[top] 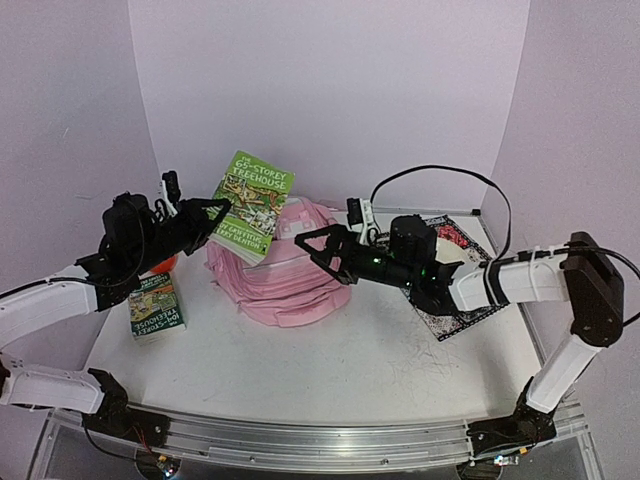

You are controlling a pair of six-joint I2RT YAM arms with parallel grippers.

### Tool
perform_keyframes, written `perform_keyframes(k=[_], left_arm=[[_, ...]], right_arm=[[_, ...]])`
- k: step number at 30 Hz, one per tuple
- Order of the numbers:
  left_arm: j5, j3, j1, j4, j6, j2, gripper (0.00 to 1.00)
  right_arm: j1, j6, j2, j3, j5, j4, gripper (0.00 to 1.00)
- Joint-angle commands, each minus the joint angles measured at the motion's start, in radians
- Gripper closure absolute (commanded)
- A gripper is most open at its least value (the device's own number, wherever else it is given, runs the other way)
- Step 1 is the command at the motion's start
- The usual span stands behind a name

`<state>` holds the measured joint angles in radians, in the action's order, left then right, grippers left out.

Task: Pack the student bag
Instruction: Pass from the left arm to the right

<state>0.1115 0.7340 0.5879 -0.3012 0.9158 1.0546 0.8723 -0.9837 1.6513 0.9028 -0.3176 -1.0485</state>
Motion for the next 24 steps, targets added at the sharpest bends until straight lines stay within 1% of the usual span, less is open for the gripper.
perform_keyframes(k=[1,4,8,15,19,24], left_arm=[[-0.114,-0.007,0.063,-0.277,0.147,-0.009,1.00],[-0.172,-0.019,0.106,-0.324,0.170,0.012,1.00],[-0.213,-0.032,0.137,-0.401,0.208,0.041,1.00],[-0.224,-0.012,0.149,-0.462,0.235,0.069,1.00],[-0.237,-0.026,0.155,-0.523,0.277,0.089,1.00],[-0.252,-0.034,0.167,-0.598,0.315,0.123,1.00]], right_arm=[[0.015,-0.105,0.070,0.127,-0.029,-0.215,0.02],[0.021,-0.144,0.129,0.183,-0.047,-0.248,0.02],[0.024,-0.185,0.173,0.214,-0.039,-0.263,0.02],[0.028,-0.220,0.215,0.223,-0.037,-0.265,0.02],[0.033,-0.257,0.252,0.242,-0.068,-0.326,0.02],[0.038,-0.277,0.294,0.281,-0.110,-0.408,0.06]])
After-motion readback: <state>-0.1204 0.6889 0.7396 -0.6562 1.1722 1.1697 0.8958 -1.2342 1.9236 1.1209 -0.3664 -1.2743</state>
